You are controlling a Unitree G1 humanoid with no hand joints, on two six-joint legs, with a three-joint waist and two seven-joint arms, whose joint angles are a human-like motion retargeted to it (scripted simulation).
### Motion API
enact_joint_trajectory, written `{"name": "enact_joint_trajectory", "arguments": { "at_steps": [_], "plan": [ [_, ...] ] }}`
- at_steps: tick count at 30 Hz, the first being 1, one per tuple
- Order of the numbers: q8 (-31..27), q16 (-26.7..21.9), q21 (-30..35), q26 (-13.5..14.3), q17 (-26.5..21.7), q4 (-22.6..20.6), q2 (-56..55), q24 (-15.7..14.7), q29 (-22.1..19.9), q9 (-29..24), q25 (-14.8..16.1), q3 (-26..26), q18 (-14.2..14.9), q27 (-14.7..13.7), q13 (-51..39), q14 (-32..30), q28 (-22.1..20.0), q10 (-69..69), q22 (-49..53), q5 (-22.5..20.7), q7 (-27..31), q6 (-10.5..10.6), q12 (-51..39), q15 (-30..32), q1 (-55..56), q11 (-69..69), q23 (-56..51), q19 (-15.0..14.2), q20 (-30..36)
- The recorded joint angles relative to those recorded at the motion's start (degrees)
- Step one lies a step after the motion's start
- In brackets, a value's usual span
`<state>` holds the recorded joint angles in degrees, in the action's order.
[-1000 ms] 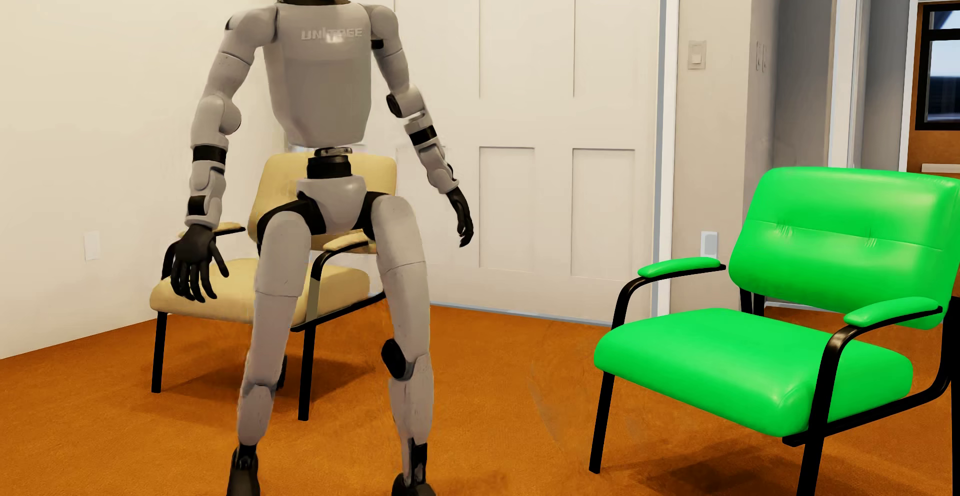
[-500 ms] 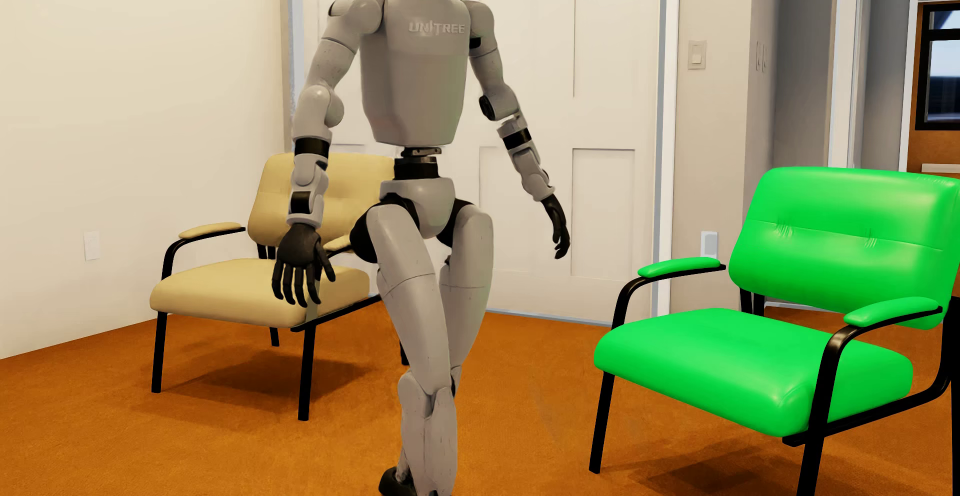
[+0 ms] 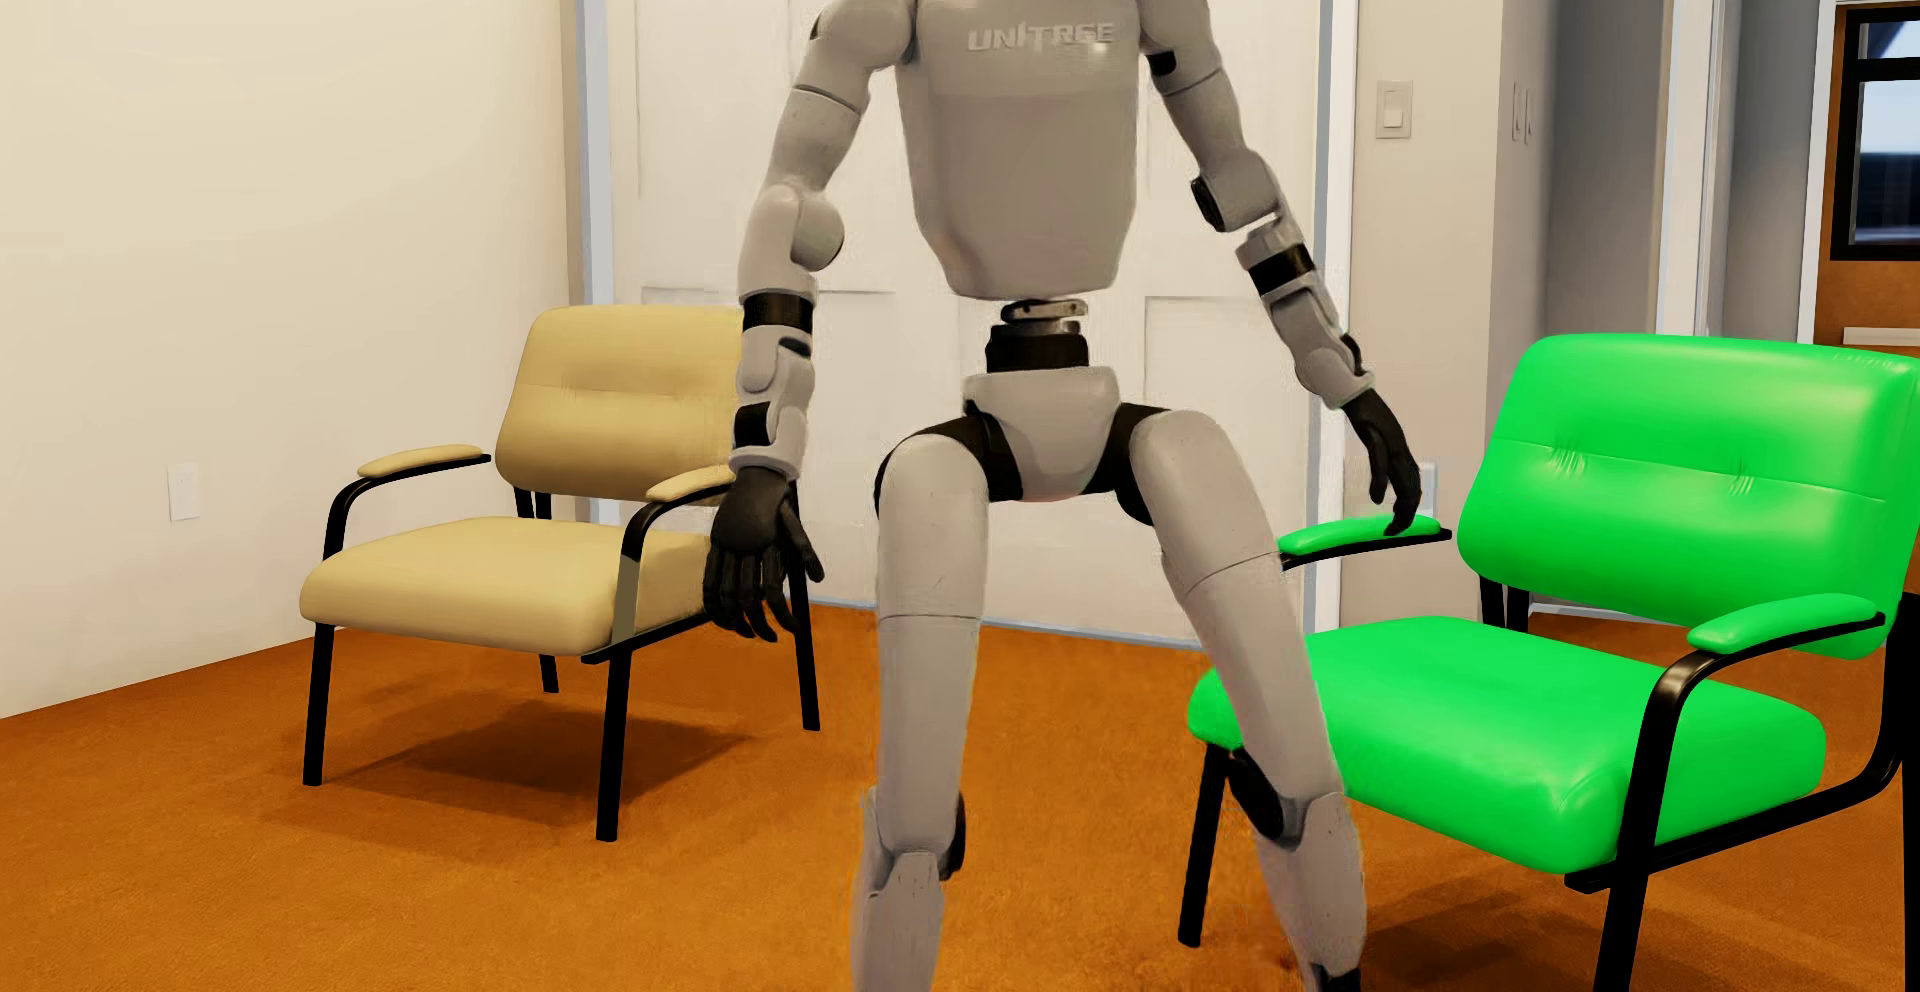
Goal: Take a seat on the green chair
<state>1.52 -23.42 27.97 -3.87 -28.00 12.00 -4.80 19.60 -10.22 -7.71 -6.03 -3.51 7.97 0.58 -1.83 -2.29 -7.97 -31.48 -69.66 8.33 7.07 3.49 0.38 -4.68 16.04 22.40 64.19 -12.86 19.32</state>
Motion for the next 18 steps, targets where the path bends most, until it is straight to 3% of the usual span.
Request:
{"name": "enact_joint_trajectory", "arguments": {
  "at_steps": [2, 4, 7, 9, 10, 11, 12, 15, 18],
  "plan": [
    [-2.35, -0.58, 0.51, -0.8, 0.67, 1.24, -2.66, -0.73, -1.0, 0.56, -0.43, 0.56, 1.88, 0.47, 0.25, -3.06, -0.8, 2.0, 0.26, 2.05, 1.1, -0.19, 0.77, 1.38, -1.94, 1.43, -0.77, -0.91, 0.02],
    [-4.61, -0.67, -0.07, -0.41, 0.73, 0.52, -5.35, -0.84, -1.07, 0.54, -0.75, 1.41, 2.47, 0.64, -0.09, 5.39, -1.54, 0.15, 0.57, 3.87, -1.3, 0.05, 1.05, 6.11, -4.62, -0.23, -1.34, -2.75, -0.34],
    [-6.3, -0.78, 0.03, 0.62, 0.55, -3.07, -11.14, -3.98, -3.07, -0.39, 1.28, 2.5, -1.19, 0.22, -2.41, 15.62, -4.96, 2.46, 0.44, 5.94, -4.07, -0.15, -0.56, 18.45, -8.35, -5.89, -1.53, -5.09, -0.13],
    [-5.57, -0.65, 2.06, 0.17, 0.58, -5.48, -13.81, -4.35, -3.37, -1.69, 1.09, 2.6, -3.24, 0.36, -3.44, 15.68, -6.58, 1.77, 0.22, 4.59, -5.88, -0.13, -2.08, 15.1, -7.54, -6.18, -1.39, -7.05, -0.28],
    [-5.29, -1.04, 3.12, 0.3, 0.82, -6.49, -15.03, -4.57, -3.23, -2.62, 0.82, 2.9, -4.58, 0.32, -4.8, 15.53, -7.42, 2.81, 1.02, 2.64, -6.6, -0.08, -2.27, 10.74, -7.89, -2.85, -0.7, -6.26, -0.8],
    [-5.29, -1.27, 4.12, 0.26, 0.75, -7.52, -16.08, -5.12, -2.74, -2.92, -0.79, 3.43, -5.48, 0.54, -5.22, 14.07, -7.63, 4.74, 1.65, 0.77, -6.72, -0.42, -1.99, 4.13, -8.09, 2.01, -0.95, -3.51, -1.36],
    [-4.0, -0.67, 7.16, 4.31, 0.74, -7.89, -14.98, -3.94, -3.66, -4.85, -0.36, 3.77, -2.68, -1.05, -6.43, 12.09, -10.34, 7.57, 0.51, -0.84, -7.7, 0.14, -2.89, 0.0, -9.52, 5.44, -0.35, -0.87, -0.21],
    [0.2, 0.59, 6.86, 3.79, -0.42, -9.25, -11.75, -1.64, -1.26, -5.67, -2.32, 3.78, -3.98, -1.46, -7.76, 9.62, -6.86, 12.54, -0.77, -4.18, -9.73, 0.17, -4.23, -5.31, -9.78, 12.08, -1.13, 3.32, -0.58],
    [1.01, 1.86, 7.23, 3.52, -0.95, -10.18, -7.26, -1.46, -1.1, -5.47, -1.96, 3.3, -4.91, -1.22, -9.15, 9.25, -6.11, 12.98, -1.31, -5.65, -10.04, -0.13, -5.46, -6.01, -7.22, 10.86, -0.43, 4.1, -0.39]
  ]
}}
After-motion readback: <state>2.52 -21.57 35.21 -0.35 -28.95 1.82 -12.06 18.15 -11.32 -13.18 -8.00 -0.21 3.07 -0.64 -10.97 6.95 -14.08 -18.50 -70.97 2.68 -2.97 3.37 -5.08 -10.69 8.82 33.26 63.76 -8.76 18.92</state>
